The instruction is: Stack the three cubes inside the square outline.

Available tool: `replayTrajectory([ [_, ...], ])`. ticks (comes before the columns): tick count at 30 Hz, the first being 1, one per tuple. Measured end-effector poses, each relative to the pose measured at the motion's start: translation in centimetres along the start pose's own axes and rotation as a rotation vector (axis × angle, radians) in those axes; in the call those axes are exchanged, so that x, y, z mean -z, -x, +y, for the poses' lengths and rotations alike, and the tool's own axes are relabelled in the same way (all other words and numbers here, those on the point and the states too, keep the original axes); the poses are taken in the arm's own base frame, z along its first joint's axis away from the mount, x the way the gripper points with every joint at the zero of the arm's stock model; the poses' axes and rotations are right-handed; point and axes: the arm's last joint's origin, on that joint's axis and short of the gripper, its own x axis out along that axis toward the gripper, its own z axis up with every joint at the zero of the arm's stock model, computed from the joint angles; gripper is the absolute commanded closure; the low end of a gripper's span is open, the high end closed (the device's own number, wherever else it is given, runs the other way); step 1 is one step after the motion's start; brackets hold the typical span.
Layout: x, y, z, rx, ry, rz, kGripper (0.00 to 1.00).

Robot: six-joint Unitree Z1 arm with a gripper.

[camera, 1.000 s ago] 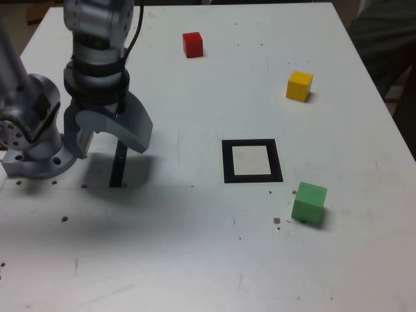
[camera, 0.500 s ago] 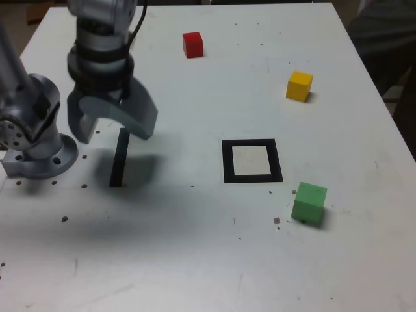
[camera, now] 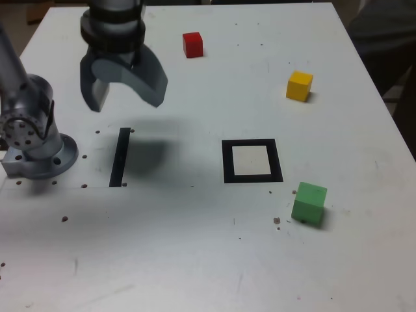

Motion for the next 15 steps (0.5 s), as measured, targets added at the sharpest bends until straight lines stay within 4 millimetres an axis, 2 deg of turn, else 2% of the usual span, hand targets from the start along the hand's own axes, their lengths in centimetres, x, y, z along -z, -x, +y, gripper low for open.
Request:
replayTrajectory([
  [15, -0.3, 1.2, 4.4, -0.030, 0.056, -0.005, 0.00],
])
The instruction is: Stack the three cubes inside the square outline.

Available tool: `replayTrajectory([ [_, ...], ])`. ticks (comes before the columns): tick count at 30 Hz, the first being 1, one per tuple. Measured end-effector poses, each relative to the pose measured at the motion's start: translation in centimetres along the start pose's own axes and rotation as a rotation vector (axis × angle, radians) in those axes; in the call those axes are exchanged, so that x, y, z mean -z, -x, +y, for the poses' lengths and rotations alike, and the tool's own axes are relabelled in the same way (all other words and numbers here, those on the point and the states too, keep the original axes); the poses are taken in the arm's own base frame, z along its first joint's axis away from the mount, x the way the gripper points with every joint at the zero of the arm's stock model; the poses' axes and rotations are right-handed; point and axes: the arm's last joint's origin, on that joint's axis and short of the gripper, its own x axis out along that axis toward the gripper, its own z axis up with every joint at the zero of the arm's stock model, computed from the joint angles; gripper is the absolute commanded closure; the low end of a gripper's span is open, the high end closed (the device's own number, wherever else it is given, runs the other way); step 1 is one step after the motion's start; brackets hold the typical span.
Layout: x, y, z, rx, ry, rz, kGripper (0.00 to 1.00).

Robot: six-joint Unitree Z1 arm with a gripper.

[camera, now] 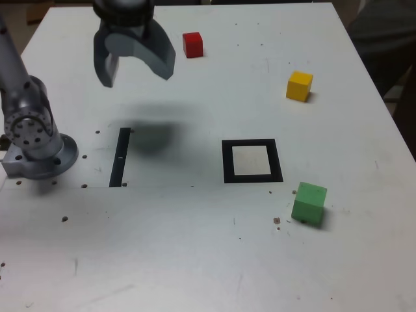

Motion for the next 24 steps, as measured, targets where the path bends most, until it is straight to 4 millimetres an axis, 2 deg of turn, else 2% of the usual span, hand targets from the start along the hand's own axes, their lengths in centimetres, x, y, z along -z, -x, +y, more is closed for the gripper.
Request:
replayTrajectory([
  [15, -2.0, 0.4, 7.3, 0.023, 0.044, -0.011, 0.00],
  [24, -3.1, -0.8, 12.8, 0.057, 0.097, 0.006, 0.00],
])
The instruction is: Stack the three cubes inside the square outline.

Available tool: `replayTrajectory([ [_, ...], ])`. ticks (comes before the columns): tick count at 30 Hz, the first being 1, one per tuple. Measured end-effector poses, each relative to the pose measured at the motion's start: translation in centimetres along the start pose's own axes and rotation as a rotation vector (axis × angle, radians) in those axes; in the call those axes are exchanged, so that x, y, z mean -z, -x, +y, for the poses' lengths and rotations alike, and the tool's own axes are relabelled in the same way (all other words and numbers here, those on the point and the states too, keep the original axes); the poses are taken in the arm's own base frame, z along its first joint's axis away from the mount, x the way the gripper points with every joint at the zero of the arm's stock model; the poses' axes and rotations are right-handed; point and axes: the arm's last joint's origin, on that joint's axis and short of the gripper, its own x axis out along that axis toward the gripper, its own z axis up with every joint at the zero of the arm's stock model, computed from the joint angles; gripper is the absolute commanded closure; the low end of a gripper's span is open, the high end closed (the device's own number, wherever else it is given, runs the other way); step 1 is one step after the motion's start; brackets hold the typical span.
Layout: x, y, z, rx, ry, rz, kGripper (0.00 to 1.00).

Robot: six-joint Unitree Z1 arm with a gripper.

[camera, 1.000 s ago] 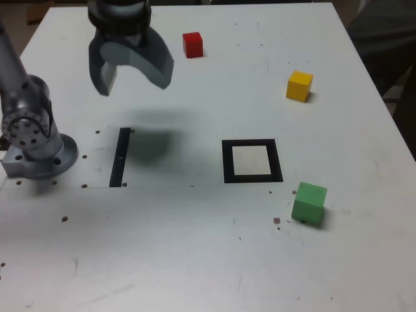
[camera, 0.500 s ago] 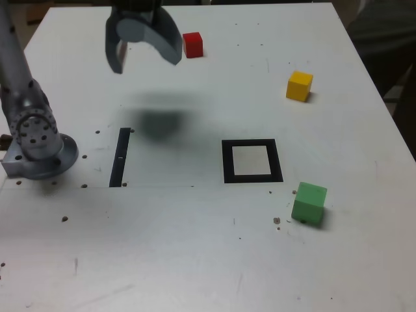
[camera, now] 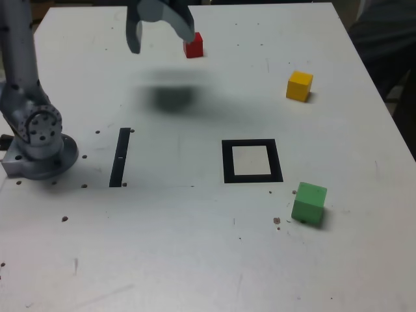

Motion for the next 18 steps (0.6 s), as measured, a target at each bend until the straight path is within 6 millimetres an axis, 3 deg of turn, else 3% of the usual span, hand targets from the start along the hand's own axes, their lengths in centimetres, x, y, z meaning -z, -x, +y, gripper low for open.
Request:
replayTrajectory([
  [9, -2.2, -0.8, 5.8, 0.019, 0.026, 0.004, 0.00],
  [18, -4.1, -1.7, 9.2, 0.043, 0.022, 0.023, 0.01],
])
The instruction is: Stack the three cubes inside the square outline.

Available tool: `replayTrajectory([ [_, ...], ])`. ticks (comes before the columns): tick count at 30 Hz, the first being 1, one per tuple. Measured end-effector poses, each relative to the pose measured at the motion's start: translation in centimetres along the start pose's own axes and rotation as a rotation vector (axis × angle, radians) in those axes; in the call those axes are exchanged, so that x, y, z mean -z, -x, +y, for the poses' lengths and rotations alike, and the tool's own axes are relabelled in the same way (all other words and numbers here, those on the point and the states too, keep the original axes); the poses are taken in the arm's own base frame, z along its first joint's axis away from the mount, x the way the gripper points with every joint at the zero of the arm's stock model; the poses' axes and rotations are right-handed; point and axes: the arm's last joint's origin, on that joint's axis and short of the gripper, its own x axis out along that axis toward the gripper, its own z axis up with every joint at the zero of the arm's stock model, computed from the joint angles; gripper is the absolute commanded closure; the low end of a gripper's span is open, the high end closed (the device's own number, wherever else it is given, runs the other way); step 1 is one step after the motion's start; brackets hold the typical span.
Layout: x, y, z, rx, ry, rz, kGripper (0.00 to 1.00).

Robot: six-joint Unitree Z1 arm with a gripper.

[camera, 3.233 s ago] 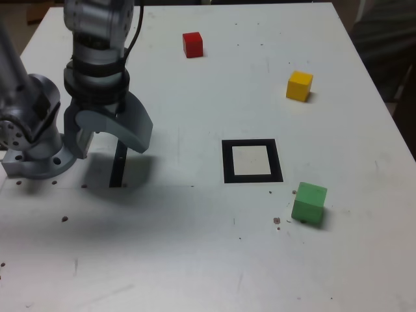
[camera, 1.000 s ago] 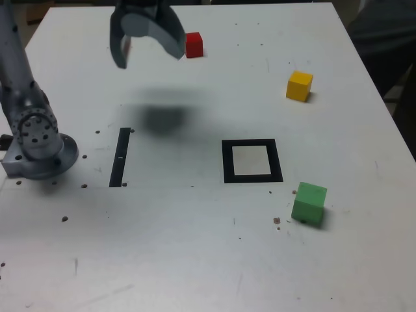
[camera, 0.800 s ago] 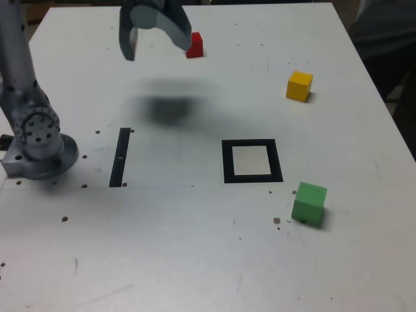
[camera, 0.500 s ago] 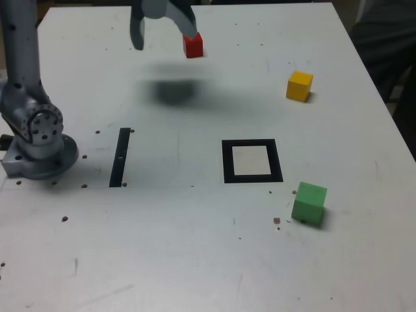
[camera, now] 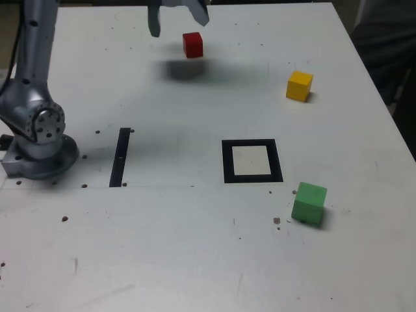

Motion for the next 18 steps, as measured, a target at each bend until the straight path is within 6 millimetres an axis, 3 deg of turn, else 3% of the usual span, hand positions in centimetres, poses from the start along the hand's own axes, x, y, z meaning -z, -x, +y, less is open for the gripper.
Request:
replayTrajectory([
  [10, -3.3, -1.8, 3.5, 0.027, -0.005, 0.017, 0.02],
  [18, -4.9, -3.3, 4.9, 0.060, -0.015, 0.049, 0.07],
])
